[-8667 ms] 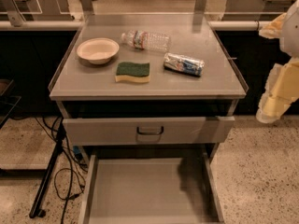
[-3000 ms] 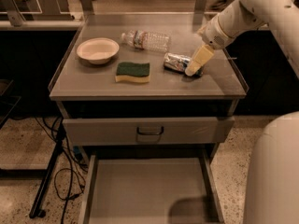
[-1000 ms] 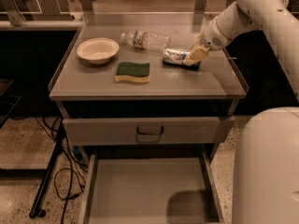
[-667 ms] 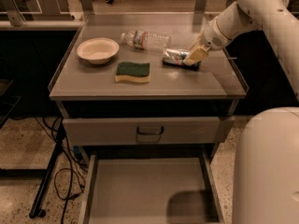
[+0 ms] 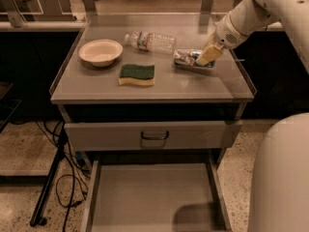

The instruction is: Place redbull can into middle drawer

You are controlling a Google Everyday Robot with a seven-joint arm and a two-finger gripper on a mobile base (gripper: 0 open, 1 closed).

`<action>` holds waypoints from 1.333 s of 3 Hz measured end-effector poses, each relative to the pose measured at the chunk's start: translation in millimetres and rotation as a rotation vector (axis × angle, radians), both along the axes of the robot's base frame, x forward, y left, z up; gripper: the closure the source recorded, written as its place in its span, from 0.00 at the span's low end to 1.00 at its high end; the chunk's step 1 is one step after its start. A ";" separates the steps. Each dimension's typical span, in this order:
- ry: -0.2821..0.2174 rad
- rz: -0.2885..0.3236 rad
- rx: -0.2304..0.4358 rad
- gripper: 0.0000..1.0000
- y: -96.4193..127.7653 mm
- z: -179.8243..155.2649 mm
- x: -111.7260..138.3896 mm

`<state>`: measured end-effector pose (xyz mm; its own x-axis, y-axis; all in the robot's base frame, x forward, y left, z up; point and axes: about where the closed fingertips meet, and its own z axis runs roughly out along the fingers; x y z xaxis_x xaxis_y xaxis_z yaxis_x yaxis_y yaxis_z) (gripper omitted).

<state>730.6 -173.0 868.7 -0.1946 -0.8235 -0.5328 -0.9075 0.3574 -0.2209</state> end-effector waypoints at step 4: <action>-0.065 -0.015 -0.002 1.00 -22.5 35.7 -108.6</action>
Offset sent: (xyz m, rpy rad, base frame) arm -0.0930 -0.0292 0.0727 -0.0437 -0.1336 -0.0227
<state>621.9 -195.5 904.4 -0.1719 -0.8219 -0.5431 -0.8856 0.3704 -0.2802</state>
